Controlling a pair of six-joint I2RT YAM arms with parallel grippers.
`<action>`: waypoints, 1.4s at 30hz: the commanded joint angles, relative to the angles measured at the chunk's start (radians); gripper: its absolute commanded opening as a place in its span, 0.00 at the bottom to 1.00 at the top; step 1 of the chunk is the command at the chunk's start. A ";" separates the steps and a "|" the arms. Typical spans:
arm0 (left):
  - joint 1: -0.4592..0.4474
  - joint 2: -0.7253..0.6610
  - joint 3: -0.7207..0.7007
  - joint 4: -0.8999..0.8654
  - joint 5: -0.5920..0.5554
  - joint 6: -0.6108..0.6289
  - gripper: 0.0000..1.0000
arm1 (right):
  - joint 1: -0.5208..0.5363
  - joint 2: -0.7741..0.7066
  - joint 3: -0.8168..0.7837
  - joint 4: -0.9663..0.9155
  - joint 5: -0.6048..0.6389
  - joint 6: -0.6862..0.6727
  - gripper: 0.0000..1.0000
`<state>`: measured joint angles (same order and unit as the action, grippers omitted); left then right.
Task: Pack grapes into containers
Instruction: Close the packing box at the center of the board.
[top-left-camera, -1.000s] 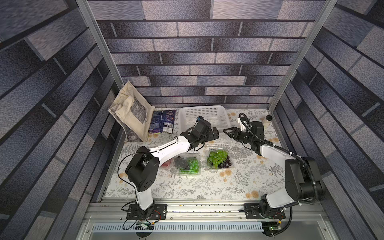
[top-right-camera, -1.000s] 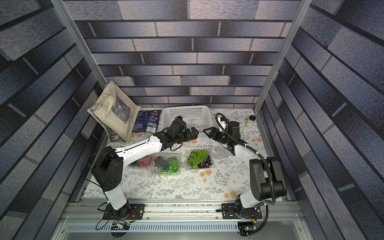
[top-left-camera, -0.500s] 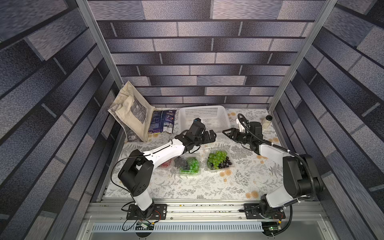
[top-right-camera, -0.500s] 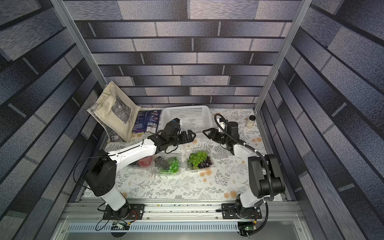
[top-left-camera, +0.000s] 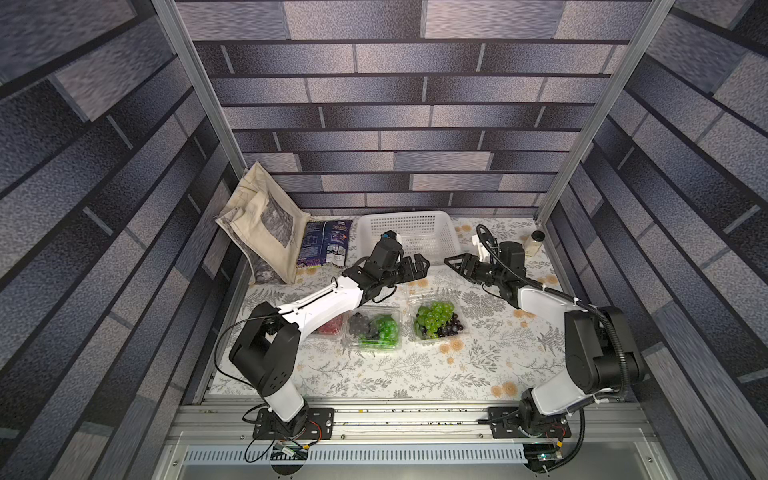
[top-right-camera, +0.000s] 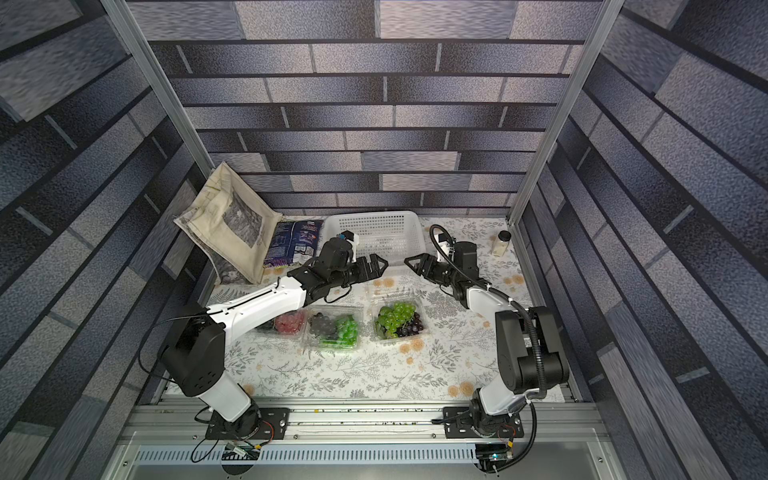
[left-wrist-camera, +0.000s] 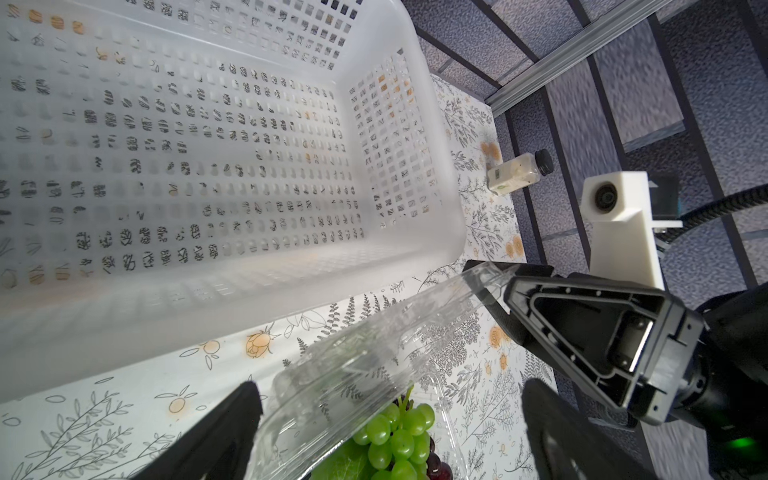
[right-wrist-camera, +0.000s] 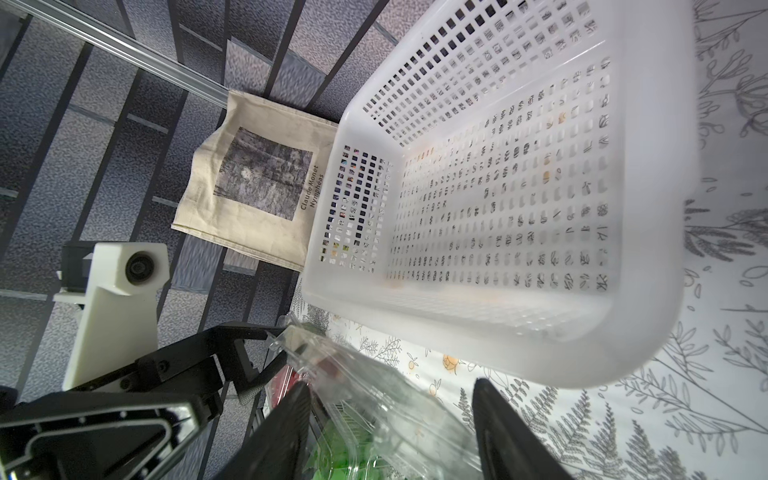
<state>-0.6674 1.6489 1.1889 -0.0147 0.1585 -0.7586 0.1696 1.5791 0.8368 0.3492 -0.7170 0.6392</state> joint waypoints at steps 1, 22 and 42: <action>0.000 -0.021 0.009 0.024 0.042 0.022 1.00 | 0.004 0.001 0.034 0.043 -0.054 0.013 0.64; -0.021 -0.099 -0.002 0.014 0.061 0.012 1.00 | 0.005 -0.082 0.027 0.011 -0.143 0.035 0.64; -0.125 -0.176 -0.092 0.004 0.019 -0.002 0.99 | 0.089 -0.392 -0.168 -0.369 0.022 -0.148 0.60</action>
<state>-0.7750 1.5204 1.1137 -0.0074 0.2012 -0.7601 0.2398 1.2430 0.6975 0.0921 -0.7563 0.5541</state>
